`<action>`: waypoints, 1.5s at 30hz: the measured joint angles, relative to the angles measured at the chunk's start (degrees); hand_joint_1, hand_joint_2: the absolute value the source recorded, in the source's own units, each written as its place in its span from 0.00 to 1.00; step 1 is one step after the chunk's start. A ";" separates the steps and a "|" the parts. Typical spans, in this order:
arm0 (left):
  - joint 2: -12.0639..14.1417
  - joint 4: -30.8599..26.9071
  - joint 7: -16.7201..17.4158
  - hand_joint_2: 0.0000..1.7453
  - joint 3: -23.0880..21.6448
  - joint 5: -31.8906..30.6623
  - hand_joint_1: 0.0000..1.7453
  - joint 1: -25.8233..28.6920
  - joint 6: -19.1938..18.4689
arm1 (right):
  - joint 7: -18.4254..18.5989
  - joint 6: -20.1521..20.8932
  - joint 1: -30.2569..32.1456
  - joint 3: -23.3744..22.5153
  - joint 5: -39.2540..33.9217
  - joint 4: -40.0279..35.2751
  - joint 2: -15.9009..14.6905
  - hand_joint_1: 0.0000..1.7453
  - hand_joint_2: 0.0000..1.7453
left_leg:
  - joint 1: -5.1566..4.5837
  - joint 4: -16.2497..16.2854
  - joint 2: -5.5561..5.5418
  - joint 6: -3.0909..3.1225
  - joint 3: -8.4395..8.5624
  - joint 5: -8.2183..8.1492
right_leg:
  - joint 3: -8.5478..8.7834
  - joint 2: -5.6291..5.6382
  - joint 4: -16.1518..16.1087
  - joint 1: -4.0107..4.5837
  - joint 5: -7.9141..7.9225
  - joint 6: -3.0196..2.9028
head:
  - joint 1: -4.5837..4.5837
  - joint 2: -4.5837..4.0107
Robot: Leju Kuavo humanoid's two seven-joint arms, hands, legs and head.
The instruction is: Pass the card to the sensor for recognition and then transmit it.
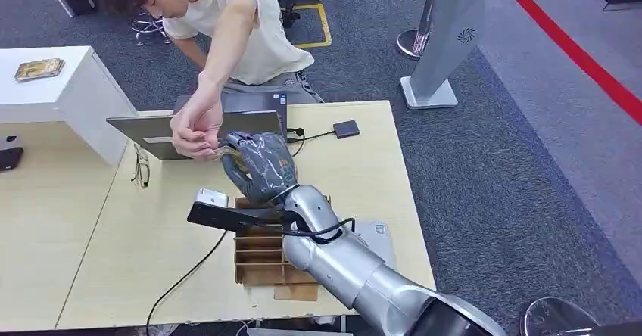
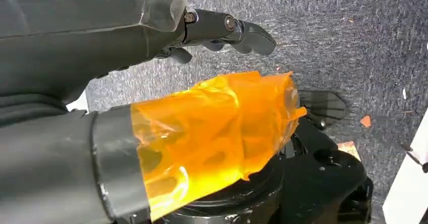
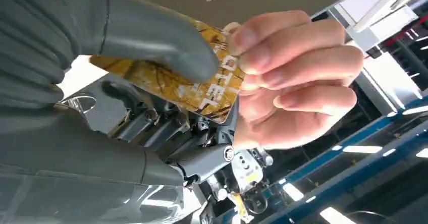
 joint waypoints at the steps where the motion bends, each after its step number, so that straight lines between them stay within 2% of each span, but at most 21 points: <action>1: 0.00 0.00 -0.11 0.00 0.22 -0.46 0.00 -0.03 -0.11 | 0.15 0.57 -0.07 0.00 0.17 0.17 0.02 0.00 1.00 | 0.00 0.00 0.00 0.00 0.00 0.00 | 0.00 0.00 0.00 0.00 0.00 0.00 | 0.00 0.00; 11: -0.02 0.00 -1.59 0.00 1.18 -2.23 0.00 -0.04 -1.05 | 0.33 1.56 -0.17 0.02 -1.09 0.83 0.15 0.00 1.00 | 0.00 0.00 0.00 0.00 0.00 0.00 | -0.01 0.00 0.00 0.00 -0.01 0.00 | 0.00 0.00; 18: -0.02 -0.02 -1.53 0.00 0.79 1.64 0.00 0.08 0.17 | -1.75 1.45 1.13 -0.50 -4.74 -3.64 0.11 0.00 1.00 | 0.00 0.00 0.01 -0.01 0.01 0.00 | -0.02 0.01 0.00 0.00 0.00 -0.01 | 0.00 0.00; 26: -0.17 -1.53 1.29 0.00 -2.58 9.20 0.00 1.22 2.44 | -4.61 1.60 6.08 -1.99 -10.59 -13.54 -1.51 0.00 1.00 | -0.01 0.00 0.01 0.00 -0.02 -0.02 | -0.03 0.00 -0.01 -0.01 -0.01 0.00 | 0.00 0.00; 31: -0.63 -3.93 3.61 0.00 -5.44 13.94 0.00 3.27 4.02 | -6.47 5.14 10.17 -3.54 -17.70 -19.51 -3.43 0.00 1.00 | -0.01 0.00 0.00 0.00 -0.02 -0.02 | -0.03 -0.01 -0.03 -0.01 -0.02 0.01 | 0.02 0.00; 33: -0.81 -4.77 3.72 0.00 -6.23 14.76 0.00 3.94 4.09 | -6.75 5.47 11.41 -3.93 -18.25 -21.20 -4.18 0.00 1.00 | -0.01 0.00 0.02 0.00 -0.02 -0.03 | -0.04 0.01 -0.03 -0.01 -0.02 0.01 | 0.04 0.00; 39: -0.85 -7.50 6.82 0.00 -9.01 20.05 0.00 5.99 6.14 | -8.63 6.69 16.66 -5.16 -20.04 -26.93 -6.93 0.00 1.00 | 0.00 0.00 0.00 0.00 -0.02 -0.03 | -0.04 -0.02 -0.03 0.00 -0.03 0.00 | 0.02 0.00; 40: -0.85 -7.91 7.04 0.00 -9.42 20.73 0.00 6.30 6.34 | -8.85 6.91 17.60 -5.20 -20.00 -27.94 -7.41 0.07 1.00 | 0.00 0.00 0.00 0.00 -0.02 -0.03 | -0.04 -0.02 -0.03 0.00 -0.03 0.00 | 0.02 0.00; 41: -0.85 -8.44 7.41 0.00 -9.84 21.42 0.00 6.69 6.49 | -9.03 7.15 18.72 -5.18 -19.95 -29.03 -7.96 0.07 1.00 | 0.00 0.00 0.00 0.00 -0.02 -0.03 | -0.04 -0.02 -0.03 0.00 -0.05 -0.03 | 0.00 0.00; 42: -0.85 -9.11 7.67 0.00 -10.36 22.01 0.00 7.10 6.58 | -9.11 7.33 19.61 -5.18 -19.80 -30.04 -8.40 0.84 1.00 | 0.00 0.00 0.00 0.00 -0.02 -0.04 | -0.04 -0.03 -0.03 0.00 -0.07 -0.04 | 0.02 0.00; 43: -0.85 -9.64 7.98 0.00 -10.78 22.54 0.00 7.45 6.82 | -9.18 7.59 20.37 -5.18 -19.52 -31.15 -8.94 0.94 1.00 | 0.00 0.00 -0.01 0.00 -0.03 -0.04 | -0.04 -0.04 -0.03 0.00 -0.07 -0.04 | 0.00 0.00; 45: -0.87 -10.47 8.83 0.00 -11.47 23.76 0.00 7.97 7.41 | -9.22 7.96 21.86 -5.18 -18.73 -32.84 -9.96 0.97 1.00 | 0.00 0.00 -0.01 0.02 -0.03 -0.06 | -0.03 -0.04 -0.03 0.00 -0.07 -0.04 | 0.00 0.00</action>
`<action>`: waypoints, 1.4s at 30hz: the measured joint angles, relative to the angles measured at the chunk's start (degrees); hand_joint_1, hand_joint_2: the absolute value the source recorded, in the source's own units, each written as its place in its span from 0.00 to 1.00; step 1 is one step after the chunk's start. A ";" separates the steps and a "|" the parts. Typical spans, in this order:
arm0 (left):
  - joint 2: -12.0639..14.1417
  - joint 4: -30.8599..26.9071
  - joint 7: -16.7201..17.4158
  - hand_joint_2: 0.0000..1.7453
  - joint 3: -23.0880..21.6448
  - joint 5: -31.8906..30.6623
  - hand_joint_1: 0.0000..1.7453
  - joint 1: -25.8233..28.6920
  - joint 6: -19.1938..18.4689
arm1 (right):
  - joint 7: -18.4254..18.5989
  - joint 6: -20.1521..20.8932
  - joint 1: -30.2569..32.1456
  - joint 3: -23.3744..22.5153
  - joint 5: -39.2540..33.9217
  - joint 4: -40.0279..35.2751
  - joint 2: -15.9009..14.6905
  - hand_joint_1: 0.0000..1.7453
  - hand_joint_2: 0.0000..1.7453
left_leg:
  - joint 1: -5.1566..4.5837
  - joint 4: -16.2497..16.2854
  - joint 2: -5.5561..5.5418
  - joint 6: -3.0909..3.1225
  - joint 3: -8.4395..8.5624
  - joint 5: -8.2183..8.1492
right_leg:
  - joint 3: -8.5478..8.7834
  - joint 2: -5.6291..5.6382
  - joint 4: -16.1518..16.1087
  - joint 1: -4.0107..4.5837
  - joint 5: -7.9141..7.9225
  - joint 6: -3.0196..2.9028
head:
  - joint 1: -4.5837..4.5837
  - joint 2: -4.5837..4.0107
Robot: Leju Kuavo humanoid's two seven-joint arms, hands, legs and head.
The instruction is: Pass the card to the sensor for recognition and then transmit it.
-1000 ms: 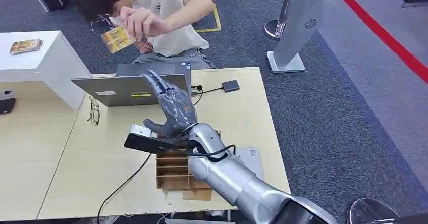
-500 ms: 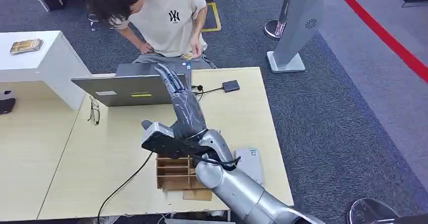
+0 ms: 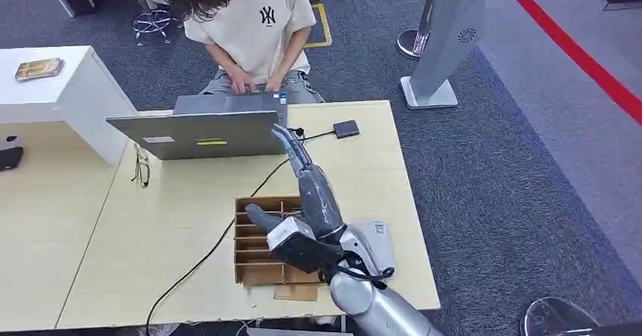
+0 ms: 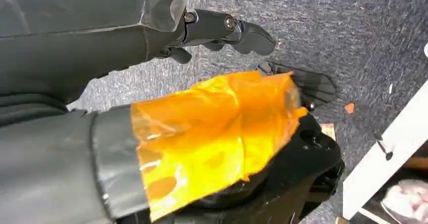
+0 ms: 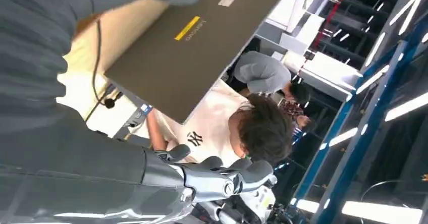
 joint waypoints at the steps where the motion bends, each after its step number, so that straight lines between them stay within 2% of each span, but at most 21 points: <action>1: 0.00 -0.37 0.27 0.00 -0.31 0.42 0.00 0.26 0.18 | -0.02 0.38 0.69 0.02 0.27 -0.71 -0.40 0.99 1.00 | 0.00 0.00 0.01 0.00 0.00 0.00 | 0.00 0.01 0.00 0.00 0.00 0.00 | 0.02 0.00; 2: 0.02 -0.75 0.40 0.00 -0.57 0.75 0.00 0.47 0.44 | -0.04 0.59 1.27 0.09 0.57 -1.32 -0.77 0.99 1.00 | 0.00 0.00 0.01 0.00 0.00 0.00 | 0.00 0.01 0.00 0.00 0.00 0.00 | 0.00 0.00; 3: 0.02 -1.07 0.40 0.00 -0.77 0.94 0.00 0.63 0.48 | -0.02 0.72 1.82 0.18 1.31 -1.95 -1.18 0.93 1.00 | 0.00 0.00 0.01 0.00 0.00 0.00 | 0.00 0.00 0.00 0.00 0.00 0.00 | 0.02 0.00; 5: 0.00 -1.31 0.40 0.00 -0.83 1.29 0.00 0.79 0.53 | 0.13 0.70 2.82 0.46 2.56 -2.97 -1.99 0.77 1.00 | 0.00 0.00 0.00 0.00 0.00 0.00 | 0.01 -0.01 0.00 0.00 0.00 0.00 | 0.00 0.00; 6: 0.00 -1.55 0.40 0.00 -0.88 1.49 0.00 0.99 0.53 | 0.24 0.68 3.36 0.55 3.09 -3.48 -2.34 0.64 1.00 | 0.00 0.00 0.00 0.00 0.00 0.00 | 0.01 -0.01 0.00 0.00 0.00 0.00 | 0.02 0.00; 11: -0.09 -3.24 1.53 0.00 -1.62 2.95 0.00 2.07 0.74 | 2.54 0.00 5.53 1.88 9.03 -5.62 -3.48 0.51 1.00 | 0.00 0.00 0.01 0.00 0.01 0.00 | 0.01 0.00 0.00 0.00 0.00 0.00 | 0.02 0.00; 12: -0.09 -3.41 1.58 0.00 -1.68 3.00 0.00 2.14 0.61 | 3.12 -0.34 5.87 2.38 10.38 -5.95 -3.58 0.43 1.00 | 0.00 0.00 0.01 0.00 0.00 0.00 | 0.01 0.00 0.01 0.00 0.00 0.00 | -0.02 0.00; 13: -0.11 -3.56 1.58 0.00 -1.68 3.00 0.00 2.18 0.57 | 3.56 -0.59 5.87 2.88 11.47 -5.97 -3.74 0.28 1.00 | 0.00 0.00 0.01 0.00 0.01 0.00 | 0.01 0.00 0.01 0.00 0.00 0.00 | 0.00 0.00; 14: -0.11 -3.61 1.58 0.00 -1.68 2.93 0.00 2.16 0.37 | 3.94 -0.76 5.89 3.28 12.14 -5.99 -3.91 0.25 1.00 | 0.00 0.00 0.01 0.00 0.01 0.00 | 0.01 0.00 0.01 0.00 0.00 0.00 | 0.00 0.00; 15: -0.11 -3.61 1.55 0.00 -1.66 2.84 0.00 2.17 0.04 | 4.24 -0.92 5.98 3.52 12.79 -5.99 -4.00 0.15 1.00 | 0.00 0.00 0.01 0.00 0.01 0.00 | 0.01 0.00 0.01 0.00 0.00 0.00 | 0.00 0.00; 16: -0.11 -3.61 1.49 0.00 -1.66 2.67 0.00 2.21 -0.39 | 4.68 -1.11 6.02 3.83 13.80 -5.97 -4.07 0.13 1.00 | 0.00 0.00 0.01 0.00 0.00 0.00 | 0.01 0.00 0.01 0.00 0.00 -0.01 | 0.00 0.00; 20: -0.18 -3.63 1.12 0.00 -1.51 1.71 0.00 2.00 -1.60 | 5.75 -1.75 5.55 5.40 16.94 -5.14 -4.48 0.19 1.00 | 0.00 -0.01 0.00 0.00 0.02 0.00 | 0.04 -0.02 0.01 0.00 0.00 0.00 | 0.04 0.00; 26: -0.22 -3.85 1.55 0.00 -1.49 1.73 0.00 2.40 -2.25 | 7.08 -2.80 5.65 7.83 20.84 -4.49 -5.07 0.34 1.00 | 0.00 0.00 0.00 0.00 0.01 0.00 | 0.03 -0.02 0.01 0.00 0.00 0.00 | 0.02 0.00; 27: -0.24 -4.00 1.58 0.00 -1.49 1.73 0.00 2.58 -2.32 | 7.36 -2.99 5.66 8.24 21.31 -4.40 -5.18 0.32 1.00 | 0.00 0.00 0.00 0.00 0.01 0.00 | 0.03 -0.02 0.01 0.00 0.00 0.00 | 0.02 0.00; 30: -0.24 -4.07 1.66 0.00 -1.49 1.36 0.00 2.73 -2.54 | 8.00 -4.17 5.40 9.12 22.91 -3.76 -5.40 0.41 1.00 | 0.00 0.00 0.00 0.00 0.01 0.00 | 0.03 -0.02 0.01 0.00 0.00 0.00 | 0.00 0.00; 31: -0.24 -4.07 1.64 0.00 -1.49 1.20 0.00 2.73 -2.69 | 8.11 -4.45 5.34 9.31 23.08 -3.48 -5.47 0.54 1.00 | 0.00 -0.01 0.00 0.00 0.01 0.00 | 0.03 -0.03 0.01 0.00 0.00 0.00 | 0.00 0.00; 33: -0.24 -4.07 1.58 0.00 -1.49 0.77 0.00 2.78 -3.13 | 8.79 -5.16 5.20 9.55 24.29 -3.06 -5.60 0.55 1.00 | 0.00 -0.01 0.00 0.00 0.01 0.00 | 0.03 -0.02 0.01 0.00 0.00 -0.01 | 0.02 0.00; 35: -0.24 -4.13 1.58 0.00 -1.49 0.35 0.00 2.89 -3.54 | 9.68 -5.92 5.12 9.68 25.85 -2.48 -5.66 0.67 1.00 | 0.00 -0.01 0.01 0.00 0.01 0.00 | 0.03 -0.02 0.01 0.00 0.00 -0.01 | 0.00 0.00; 36: -0.24 -4.31 1.58 0.00 -1.49 0.31 0.00 3.06 -3.78 | 9.97 -6.16 5.12 9.73 26.14 -2.34 -5.69 0.67 1.00 | 0.00 -0.01 0.00 0.00 0.01 0.00 | 0.03 -0.02 0.01 0.00 0.00 -0.01 | 0.00 0.00; 37: -0.26 -4.53 1.64 0.00 -1.49 0.22 0.00 3.21 -3.91 | 10.25 -6.38 5.02 9.79 26.78 -2.15 -5.75 0.74 1.00 | 0.00 -0.01 0.00 0.00 0.01 0.00 | 0.03 -0.02 0.01 0.00 0.00 -0.01 | 0.02 0.00; 42: -0.24 -4.64 1.44 0.00 -1.05 -1.31 0.00 2.98 -4.83 | 9.99 -7.36 1.88 10.06 26.75 1.28 -6.14 0.75 1.00 | 0.00 0.00 0.00 0.00 0.03 0.01 | 0.04 -0.03 0.01 0.00 0.01 -0.01 | 0.02 0.00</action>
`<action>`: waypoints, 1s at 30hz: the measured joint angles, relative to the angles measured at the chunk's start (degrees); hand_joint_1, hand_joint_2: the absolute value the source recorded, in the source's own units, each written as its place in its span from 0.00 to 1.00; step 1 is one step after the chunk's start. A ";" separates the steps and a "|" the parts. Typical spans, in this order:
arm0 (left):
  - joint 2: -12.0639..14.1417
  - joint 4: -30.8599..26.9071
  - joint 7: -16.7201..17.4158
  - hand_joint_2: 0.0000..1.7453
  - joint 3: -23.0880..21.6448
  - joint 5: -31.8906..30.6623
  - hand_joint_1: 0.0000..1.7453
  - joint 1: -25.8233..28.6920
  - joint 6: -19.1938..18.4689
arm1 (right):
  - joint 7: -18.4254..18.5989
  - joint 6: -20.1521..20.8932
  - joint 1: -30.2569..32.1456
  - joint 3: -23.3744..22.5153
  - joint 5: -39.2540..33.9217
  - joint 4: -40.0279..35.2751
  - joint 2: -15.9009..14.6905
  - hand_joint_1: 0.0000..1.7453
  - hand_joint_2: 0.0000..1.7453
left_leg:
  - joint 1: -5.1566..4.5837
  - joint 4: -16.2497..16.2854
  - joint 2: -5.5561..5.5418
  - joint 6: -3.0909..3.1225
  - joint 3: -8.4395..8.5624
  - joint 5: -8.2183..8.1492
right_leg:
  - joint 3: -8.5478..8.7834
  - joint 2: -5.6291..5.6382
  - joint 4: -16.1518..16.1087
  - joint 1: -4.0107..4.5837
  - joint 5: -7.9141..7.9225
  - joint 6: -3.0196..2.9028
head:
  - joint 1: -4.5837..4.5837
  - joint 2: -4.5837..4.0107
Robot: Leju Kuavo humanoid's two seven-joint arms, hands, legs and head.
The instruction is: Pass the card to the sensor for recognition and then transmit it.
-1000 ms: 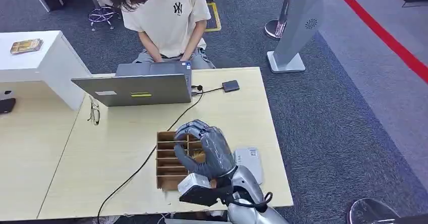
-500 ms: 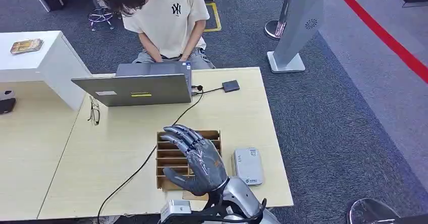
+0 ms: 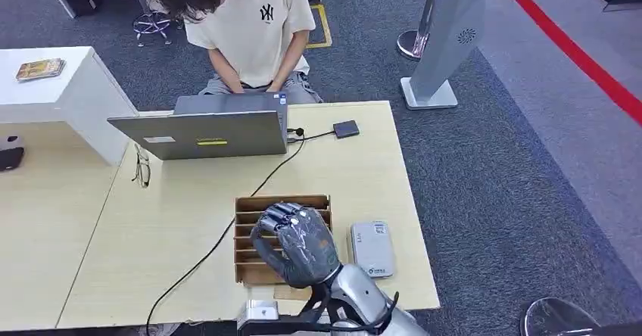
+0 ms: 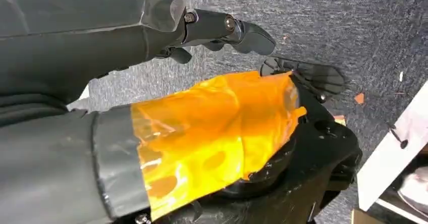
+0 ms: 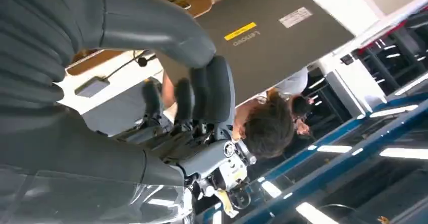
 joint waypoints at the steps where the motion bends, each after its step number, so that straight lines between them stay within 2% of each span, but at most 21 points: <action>1: 0.00 0.00 -0.07 0.00 0.22 -0.20 0.00 -0.06 -0.11 | -0.05 -0.16 -0.53 0.00 0.29 0.60 -0.07 0.75 1.00 | 0.00 0.00 0.00 0.00 0.00 0.00 | 0.00 0.00 0.00 0.00 0.00 0.00 | 0.00 0.00; 9: 0.00 0.00 0.06 0.00 0.85 -1.27 0.00 -0.02 -1.49 | 1.92 -1.53 -2.53 -0.11 4.64 5.10 -0.53 0.73 1.00 | 0.00 0.00 0.00 0.00 0.00 0.00 | -0.01 0.02 0.00 0.00 0.00 0.00 | -0.02 0.00; 11: 0.00 0.00 0.07 0.00 0.87 -1.38 0.00 0.07 -1.95 | 2.40 -1.60 -2.99 -0.33 5.38 6.28 -0.59 0.62 1.00 | 0.00 0.00 0.00 0.00 -0.01 0.00 | -0.01 0.01 0.00 0.00 -0.01 0.00 | -0.02 0.00; 12: 0.00 0.00 0.07 0.00 0.88 -1.40 0.00 0.13 -2.01 | 2.73 -1.64 -3.19 -0.55 5.73 6.91 -0.59 0.64 1.00 | 0.00 0.00 0.00 0.00 -0.01 0.00 | -0.01 0.01 0.00 0.00 -0.01 0.00 | 0.00 0.00; 14: 0.00 0.00 0.15 0.00 0.90 -1.44 0.00 0.21 -2.43 | 3.04 -1.68 -3.57 -1.01 6.21 7.99 -0.59 0.52 1.00 | 0.00 0.00 0.00 0.00 -0.01 0.00 | -0.01 0.01 0.00 0.00 -0.01 0.00 | -0.02 0.00; 30: 0.00 -0.87 0.96 0.00 1.16 -1.51 0.00 0.99 -3.63 | 4.19 -1.51 -4.91 -2.49 7.35 12.33 -0.59 0.48 1.00 | 0.00 0.00 -0.01 0.00 -0.01 0.00 | -0.01 0.01 0.00 0.00 -0.01 0.00 | 0.00 0.00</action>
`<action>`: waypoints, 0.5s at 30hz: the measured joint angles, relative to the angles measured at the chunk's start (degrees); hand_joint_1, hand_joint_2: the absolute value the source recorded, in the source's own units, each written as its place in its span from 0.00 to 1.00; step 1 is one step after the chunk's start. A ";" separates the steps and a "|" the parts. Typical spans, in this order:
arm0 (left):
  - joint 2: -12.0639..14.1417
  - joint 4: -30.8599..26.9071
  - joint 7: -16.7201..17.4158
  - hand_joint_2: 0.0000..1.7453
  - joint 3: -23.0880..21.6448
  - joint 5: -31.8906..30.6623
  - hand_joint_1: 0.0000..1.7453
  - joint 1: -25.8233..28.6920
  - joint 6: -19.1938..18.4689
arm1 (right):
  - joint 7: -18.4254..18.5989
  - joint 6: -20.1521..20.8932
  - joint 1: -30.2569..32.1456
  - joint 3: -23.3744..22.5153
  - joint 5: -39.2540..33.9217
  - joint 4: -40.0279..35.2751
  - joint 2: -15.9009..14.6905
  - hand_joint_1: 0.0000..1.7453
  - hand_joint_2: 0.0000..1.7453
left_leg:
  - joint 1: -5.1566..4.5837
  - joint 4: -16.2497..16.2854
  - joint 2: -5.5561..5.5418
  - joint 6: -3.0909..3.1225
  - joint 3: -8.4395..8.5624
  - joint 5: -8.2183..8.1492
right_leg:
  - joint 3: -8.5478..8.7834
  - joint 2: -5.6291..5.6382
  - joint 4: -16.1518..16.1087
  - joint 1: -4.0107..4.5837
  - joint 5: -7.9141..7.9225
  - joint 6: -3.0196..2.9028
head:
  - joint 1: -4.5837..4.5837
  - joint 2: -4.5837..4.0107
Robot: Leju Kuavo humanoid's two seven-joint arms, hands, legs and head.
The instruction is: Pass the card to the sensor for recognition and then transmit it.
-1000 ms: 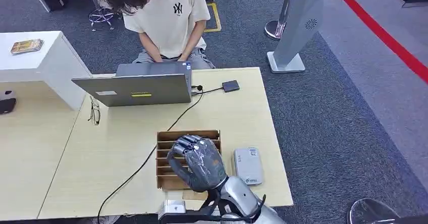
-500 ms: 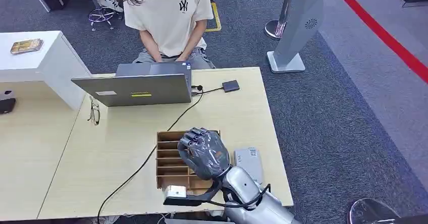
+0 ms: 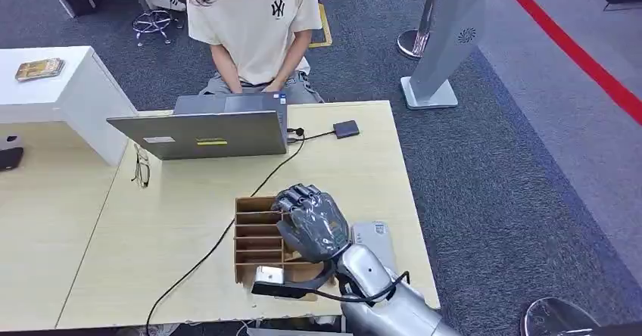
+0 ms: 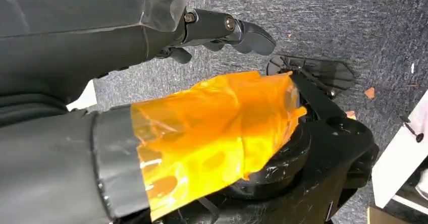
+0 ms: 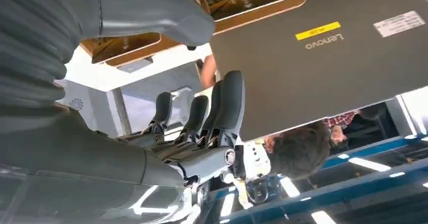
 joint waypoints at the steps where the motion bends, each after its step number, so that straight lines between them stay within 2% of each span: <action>1: 0.00 -0.04 0.05 0.00 0.00 0.02 0.00 0.04 0.00 | 0.02 0.00 0.00 -0.04 0.00 0.00 0.00 0.48 1.00 | 0.00 0.00 0.00 0.00 0.00 0.00 | 0.00 0.00 0.00 0.00 0.00 0.00 | -0.02 0.00; 15: 0.00 -0.46 0.07 0.00 0.00 0.04 0.00 0.27 0.00 | 0.05 0.00 0.00 -0.20 0.00 0.09 0.00 0.50 1.00 | 0.00 0.00 0.00 0.00 0.00 0.00 | 0.00 0.00 0.00 0.00 0.00 0.00 | -0.02 0.00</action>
